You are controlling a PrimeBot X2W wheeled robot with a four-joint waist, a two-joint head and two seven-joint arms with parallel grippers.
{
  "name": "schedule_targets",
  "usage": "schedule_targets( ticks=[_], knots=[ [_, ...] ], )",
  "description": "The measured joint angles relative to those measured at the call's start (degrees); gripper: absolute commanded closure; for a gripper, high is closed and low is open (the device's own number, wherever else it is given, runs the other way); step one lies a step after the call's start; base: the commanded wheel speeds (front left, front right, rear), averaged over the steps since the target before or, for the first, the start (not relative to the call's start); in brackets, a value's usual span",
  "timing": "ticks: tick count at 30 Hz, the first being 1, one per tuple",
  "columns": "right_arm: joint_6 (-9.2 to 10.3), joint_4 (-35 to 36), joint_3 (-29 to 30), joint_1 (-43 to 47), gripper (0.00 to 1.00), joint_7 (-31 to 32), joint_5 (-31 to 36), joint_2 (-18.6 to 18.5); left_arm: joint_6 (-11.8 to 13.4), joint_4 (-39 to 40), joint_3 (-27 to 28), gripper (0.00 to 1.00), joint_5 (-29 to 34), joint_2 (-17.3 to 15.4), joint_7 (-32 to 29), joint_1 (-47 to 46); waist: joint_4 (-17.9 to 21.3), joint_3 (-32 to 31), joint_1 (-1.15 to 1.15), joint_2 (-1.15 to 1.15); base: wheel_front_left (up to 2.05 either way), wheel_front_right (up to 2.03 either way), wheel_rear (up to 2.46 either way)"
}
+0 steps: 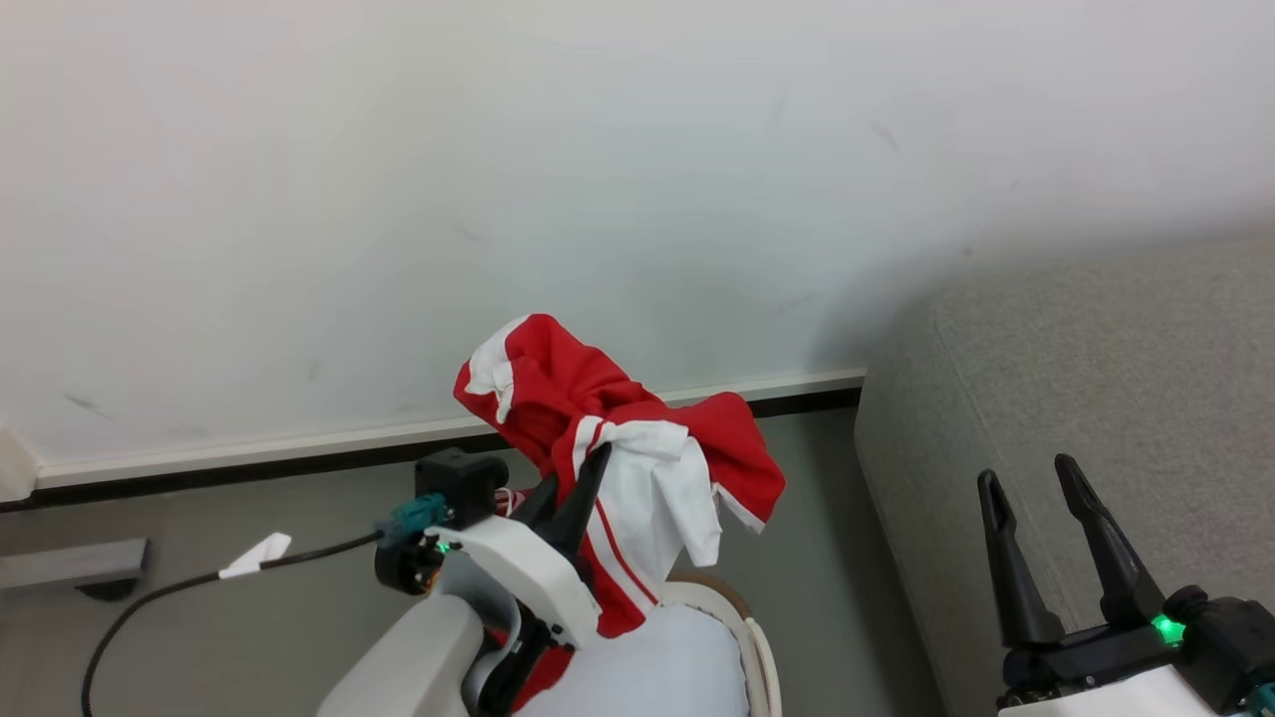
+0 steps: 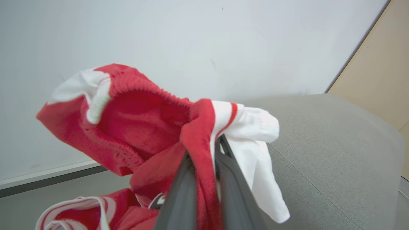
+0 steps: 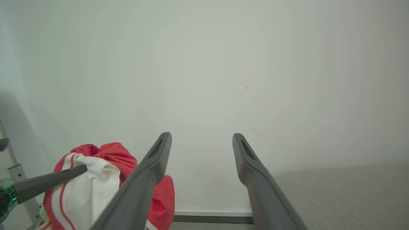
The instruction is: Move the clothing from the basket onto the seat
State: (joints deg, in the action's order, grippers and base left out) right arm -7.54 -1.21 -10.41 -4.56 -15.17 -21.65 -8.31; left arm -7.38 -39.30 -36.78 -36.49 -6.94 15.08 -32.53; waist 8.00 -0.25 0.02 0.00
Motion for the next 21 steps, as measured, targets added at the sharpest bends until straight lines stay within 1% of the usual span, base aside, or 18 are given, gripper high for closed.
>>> schedule_targets(
  ticks=[7, 10, 21],
  knots=[
    [0.00, -0.22, -1.03, 0.59, 0.00, 0.00, 0.24, 0.23, 0.04, 6.24, 1.51, 1.00, 0.62, -0.24, 0.00, -0.80, -1.52, -2.59, -0.01, 0.00, 0.00, 0.00, 0.00],
    [0.00, -0.37, -1.60, 1.28, 0.00, 0.00, 0.24, -0.02, 0.63, 8.45, 1.66, 1.00, 0.79, -0.27, 0.00, -1.38, -1.74, -3.02, -0.01, 0.00, 0.00, 0.00, 0.00],
    [-0.01, -0.25, -2.46, 1.43, 0.00, 0.00, 0.30, -0.49, 2.43, 12.68, 1.53, 1.00, 0.79, -0.92, -0.94, -1.08, -1.58, -2.85, -0.02, 0.00, 0.00, 0.00, 0.00]
  ],
)
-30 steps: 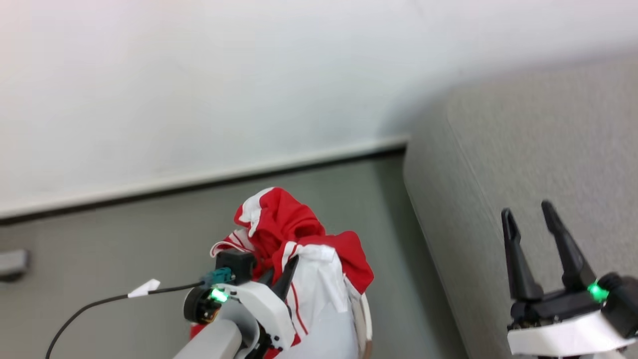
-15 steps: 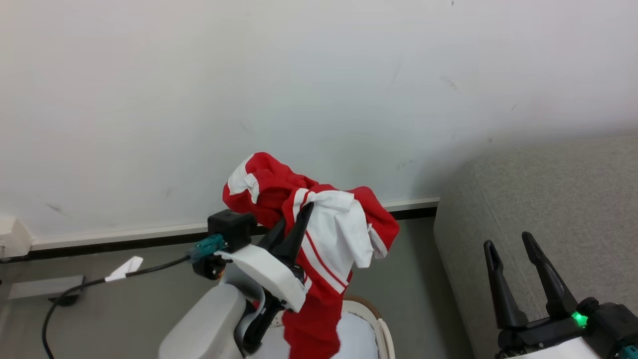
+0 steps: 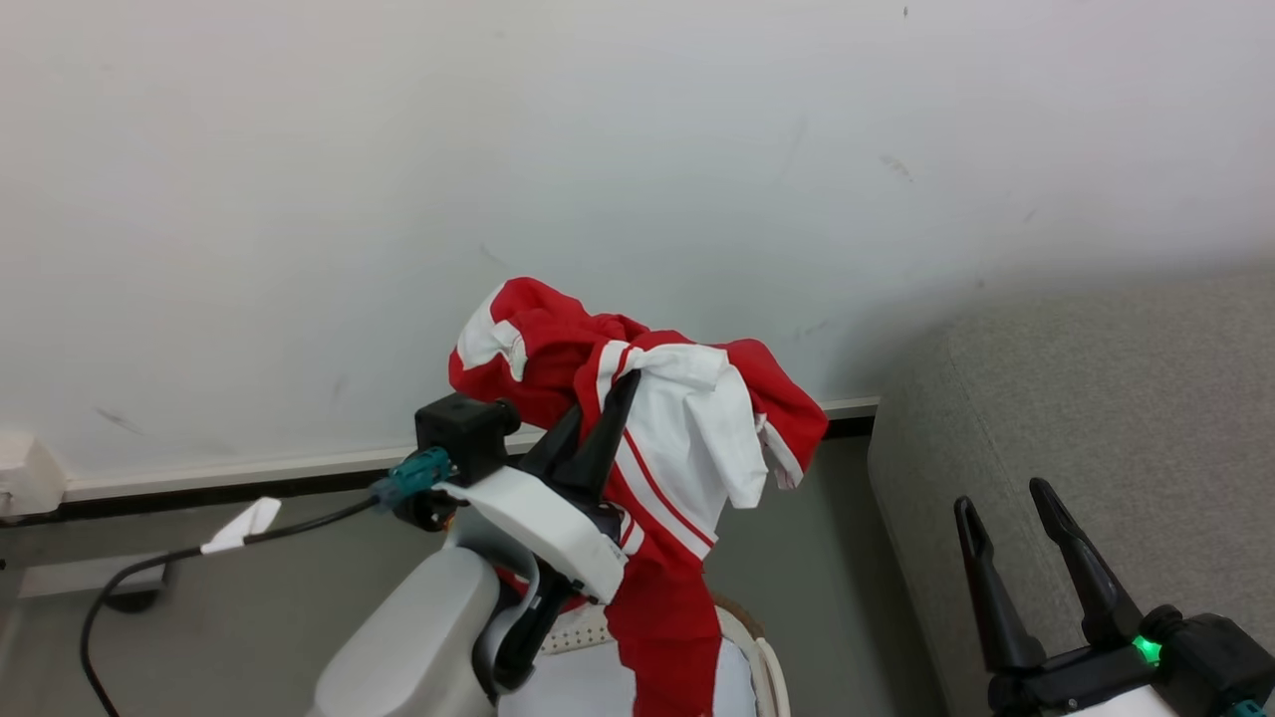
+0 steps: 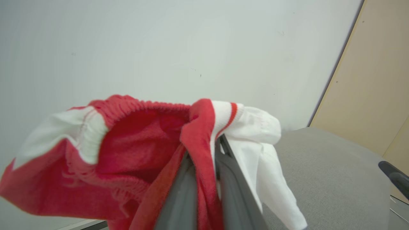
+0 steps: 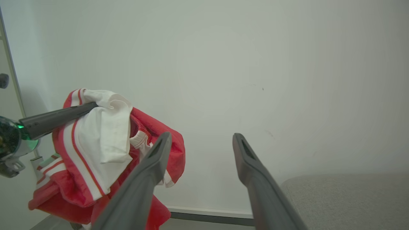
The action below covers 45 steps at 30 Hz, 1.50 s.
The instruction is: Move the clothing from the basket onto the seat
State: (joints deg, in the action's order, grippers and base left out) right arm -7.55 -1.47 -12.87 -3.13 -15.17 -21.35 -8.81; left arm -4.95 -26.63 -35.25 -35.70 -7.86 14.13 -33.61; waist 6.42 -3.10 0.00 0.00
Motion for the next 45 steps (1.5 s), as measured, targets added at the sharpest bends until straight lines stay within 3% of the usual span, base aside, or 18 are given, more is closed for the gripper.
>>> schedule_targets(
  ticks=[14, 22, 45],
  knots=[
    [0.00, 0.64, -5.16, -1.98, 0.00, 0.00, 0.57, -2.15, 0.71, 0.40, -1.25, 1.00, 0.00, 0.29, -0.69, 0.01, -0.73, 0.47, 0.00, 0.00, 0.00, 0.00, 0.00],
    [0.00, -0.78, -12.10, -5.70, 0.00, 0.00, -0.11, -3.99, 0.21, -0.93, -3.43, 1.00, 0.00, 1.80, -0.93, -0.29, -2.68, 0.72, 0.00, 0.00, 0.00, 0.00, 0.00],
    [0.00, -26.87, -29.78, -19.91, 0.00, 0.00, -3.63, -6.45, -1.67, -2.08, -15.77, 1.00, -1.29, 4.88, -2.04, -2.20, -13.01, 0.73, 0.00, 0.00, 0.00, 0.00, 0.00]
  ],
)
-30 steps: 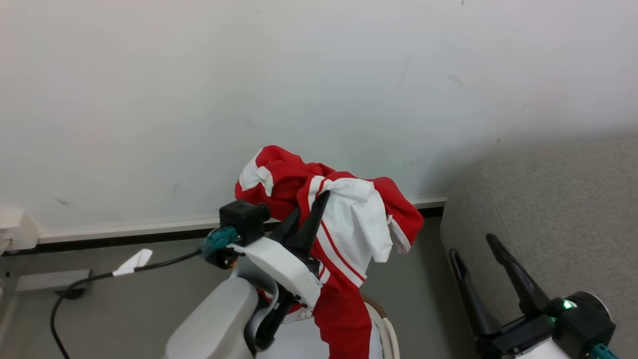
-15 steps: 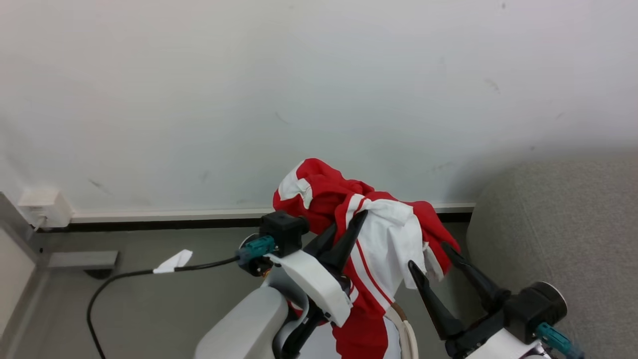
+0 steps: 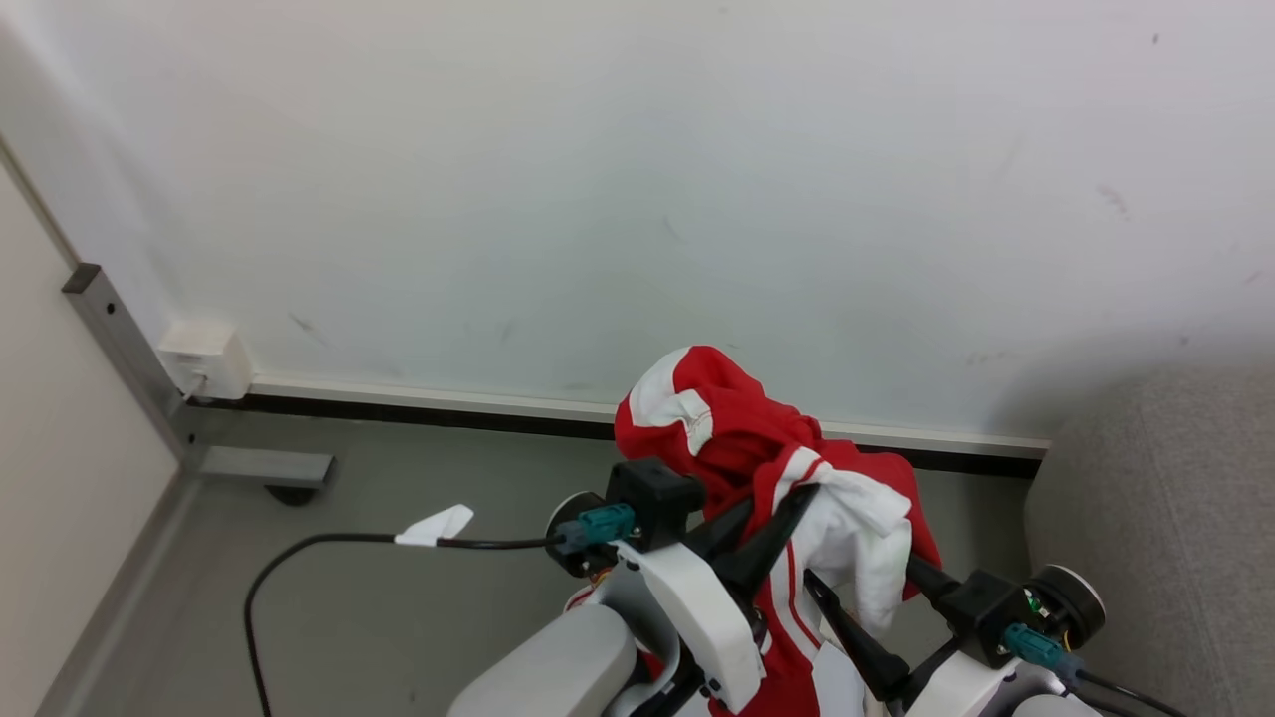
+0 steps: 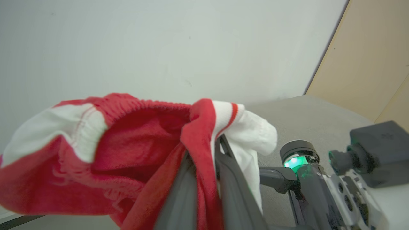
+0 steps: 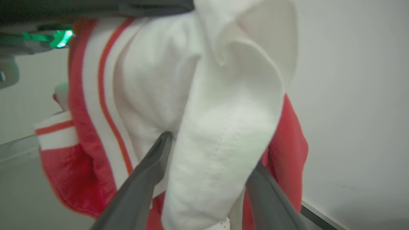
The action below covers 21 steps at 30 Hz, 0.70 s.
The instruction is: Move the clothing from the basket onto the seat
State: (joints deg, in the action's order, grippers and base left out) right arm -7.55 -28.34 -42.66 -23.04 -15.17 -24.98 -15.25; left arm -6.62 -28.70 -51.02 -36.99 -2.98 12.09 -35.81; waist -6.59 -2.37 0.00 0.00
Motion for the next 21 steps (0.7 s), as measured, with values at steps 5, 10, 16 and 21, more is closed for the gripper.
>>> schedule_targets(
  ticks=[5, 10, 16, 21],
  knots=[
    [0.00, -5.87, -3.09, -3.74, 0.00, 0.00, -2.26, 1.03, -0.15, 0.90, -2.93, 1.00, -1.13, 0.05, -0.16, -0.24, -1.81, -0.22, 0.00, 0.00, 0.00, 0.00, 0.00],
    [0.00, -9.10, -6.42, -7.19, 0.00, 0.00, -3.69, 2.53, 0.14, 1.05, -4.98, 1.00, -2.93, 0.08, -0.16, -0.77, -2.64, -0.41, 0.00, 0.00, 0.00, 0.00, 0.00],
    [0.00, -9.93, -8.73, -9.45, 0.00, 0.00, -4.70, 2.83, 0.62, 0.49, -6.49, 1.00, -4.07, 0.09, -0.05, -1.65, -2.96, -0.48, 0.00, 0.00, 0.00, 0.00, 0.00],
    [0.00, -9.45, -9.54, -9.45, 1.00, 0.01, -5.66, 2.55, 1.12, -0.59, -6.80, 1.00, -5.06, 0.09, 0.26, -2.13, -2.78, -0.36, 0.00, 0.00, 0.00, 0.00, 0.00]
  ],
)
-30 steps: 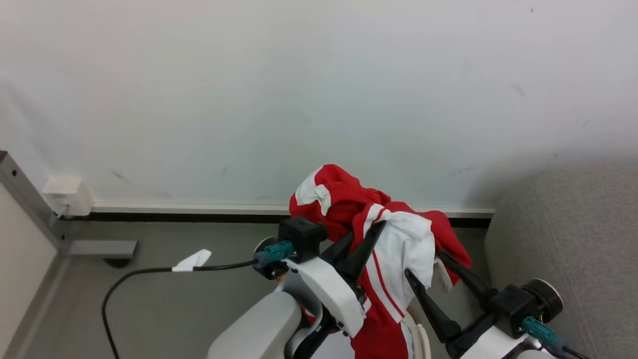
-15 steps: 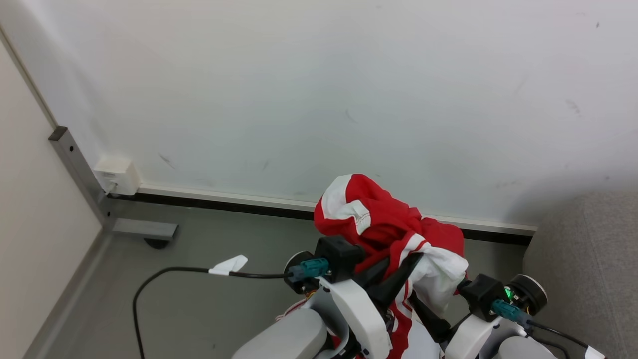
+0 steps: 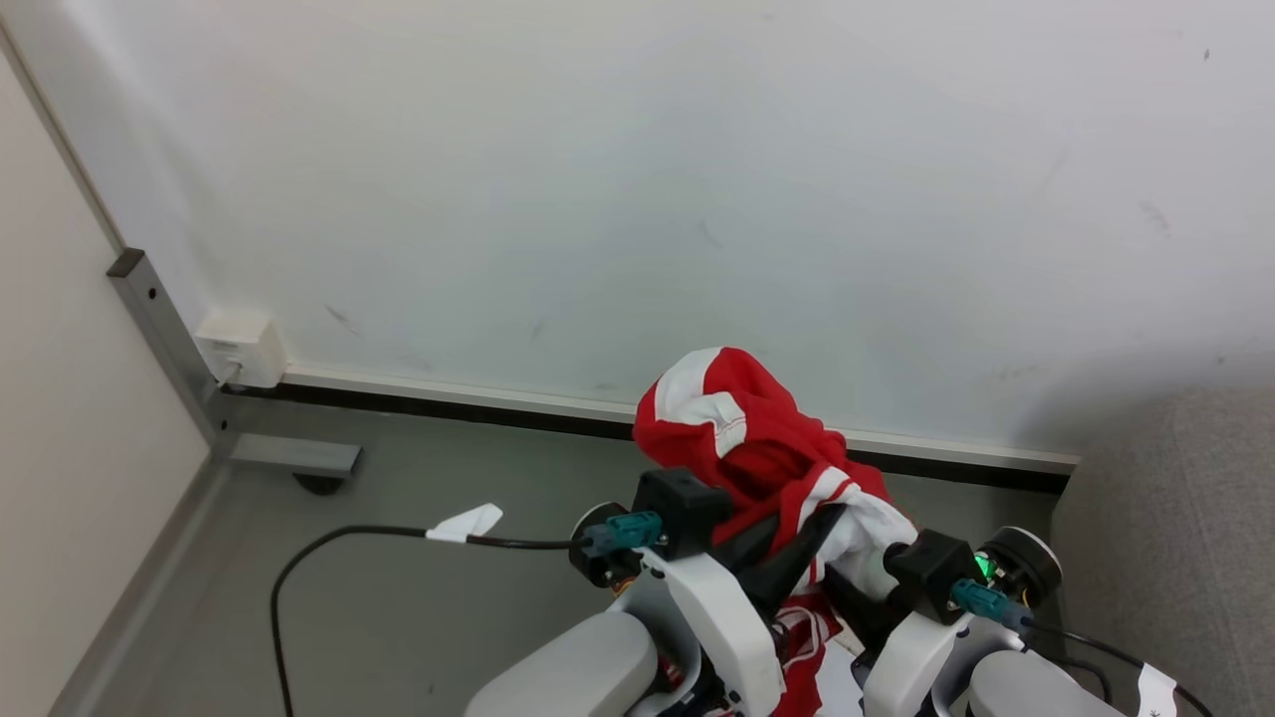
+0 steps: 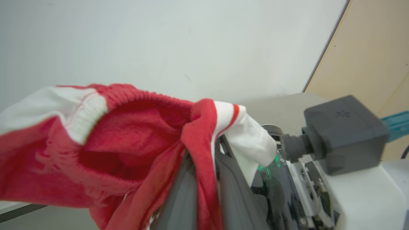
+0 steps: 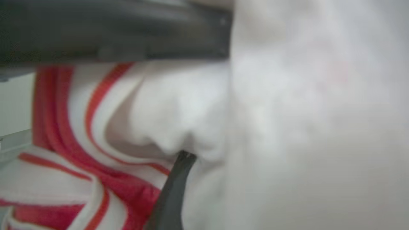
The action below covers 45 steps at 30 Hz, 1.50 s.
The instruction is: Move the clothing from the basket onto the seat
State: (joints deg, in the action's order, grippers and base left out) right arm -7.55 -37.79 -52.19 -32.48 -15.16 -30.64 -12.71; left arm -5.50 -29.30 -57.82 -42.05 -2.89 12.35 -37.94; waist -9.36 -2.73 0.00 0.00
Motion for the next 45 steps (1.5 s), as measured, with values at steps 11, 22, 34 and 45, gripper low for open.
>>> schedule_targets(
  ticks=[11, 22, 34, 45],
  knots=[
    [0.00, 3.37, -0.74, 2.47, 1.00, 0.02, -5.72, -1.10, 0.59, -3.87, 0.69, 1.00, -0.98, 0.07, 1.37, -0.90, 1.90, -0.06, 0.00, 0.00, 0.00, 0.00, 0.00],
    [0.00, 6.76, 5.43, 4.88, 1.00, 0.02, -9.48, -3.28, 0.70, -3.85, -0.09, 0.00, -1.18, 0.09, 2.31, -0.13, 4.23, -0.42, 0.00, 0.00, 0.00, 0.00, 0.00],
    [0.01, 9.87, 14.15, 8.14, 1.00, 0.03, -7.62, -7.89, 1.77, 0.65, 1.74, 0.00, 2.45, -0.63, 2.77, 1.71, 11.51, -0.71, 0.00, 0.00, 0.00, 0.00, 0.00],
    [0.00, 16.23, 20.94, 11.72, 1.00, 0.03, -6.17, -12.56, 0.45, 7.23, 5.55, 0.00, 11.52, -1.14, 2.78, 5.32, 22.22, 0.24, 0.00, 0.00, 0.00, 0.00, 0.00]
  ],
)
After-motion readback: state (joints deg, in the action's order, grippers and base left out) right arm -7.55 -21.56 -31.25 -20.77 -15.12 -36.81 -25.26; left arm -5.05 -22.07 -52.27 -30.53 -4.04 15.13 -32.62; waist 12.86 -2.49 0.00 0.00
